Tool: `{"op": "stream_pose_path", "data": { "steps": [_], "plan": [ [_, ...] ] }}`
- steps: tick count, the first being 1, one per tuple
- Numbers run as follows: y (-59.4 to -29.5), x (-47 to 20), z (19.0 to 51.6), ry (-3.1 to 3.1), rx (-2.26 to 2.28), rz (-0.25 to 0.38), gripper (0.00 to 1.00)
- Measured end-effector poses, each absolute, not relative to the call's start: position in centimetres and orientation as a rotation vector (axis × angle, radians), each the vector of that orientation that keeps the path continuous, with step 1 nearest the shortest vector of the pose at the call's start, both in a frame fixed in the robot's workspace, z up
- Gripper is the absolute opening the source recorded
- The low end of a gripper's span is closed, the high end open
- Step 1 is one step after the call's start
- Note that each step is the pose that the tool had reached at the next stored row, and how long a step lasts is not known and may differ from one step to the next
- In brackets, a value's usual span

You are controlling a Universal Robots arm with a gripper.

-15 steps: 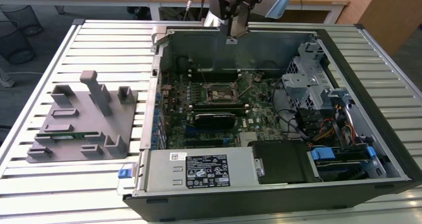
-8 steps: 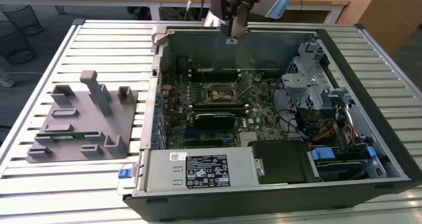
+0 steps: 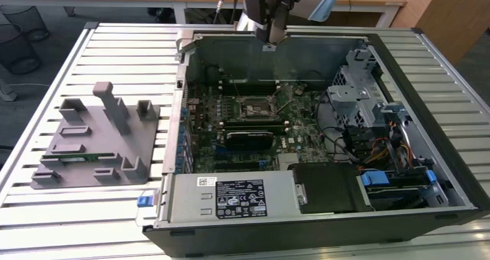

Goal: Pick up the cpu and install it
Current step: 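Place the cpu into insertion slot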

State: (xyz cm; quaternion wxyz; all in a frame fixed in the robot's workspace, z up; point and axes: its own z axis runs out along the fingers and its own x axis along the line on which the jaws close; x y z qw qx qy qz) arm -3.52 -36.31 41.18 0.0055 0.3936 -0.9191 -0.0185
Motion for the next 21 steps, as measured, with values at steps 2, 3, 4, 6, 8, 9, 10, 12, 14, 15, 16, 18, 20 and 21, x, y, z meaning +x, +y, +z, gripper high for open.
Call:
{"op": "stream_pose_path", "data": {
  "steps": [2,3,4,6,8,9,10,12,14,15,16,18,20,21],
  "plan": [
    [-36.31,-3.52,41.18,-2.865,1.259,-0.058,0.53],
    [-36.31,-3.52,41.18,-2.859,1.272,-0.058,0.53],
    [-36.31,-3.52,41.18,-2.853,1.286,-0.058,0.53],
    [-36.31,-3.52,41.18,-2.840,1.314,-0.057,0.53],
    [-36.31,-3.52,41.18,-2.824,1.347,-0.057,0.53],
    [-36.31,-3.52,41.18,-2.815,1.364,-0.057,0.53],
    [-36.31,-3.52,41.18,-2.805,1.384,-0.057,0.53],
    [-36.31,-3.52,41.17,-2.782,1.429,-0.057,0.53],
    [-36.31,-3.52,41.17,-2.757,1.476,-0.056,0.53],
    [-36.31,-3.52,41.16,-2.743,1.500,-0.056,0.53],
    [-36.31,-3.52,41.16,-2.729,1.524,-0.056,0.53],
    [-36.31,-3.52,41.16,-2.699,1.576,-0.055,0.53],
    [-36.31,-3.52,41.15,-2.670,1.624,-0.055,0.53],
    [-36.31,-3.52,41.14,-2.654,1.650,-0.055,0.53]
  ]
}}
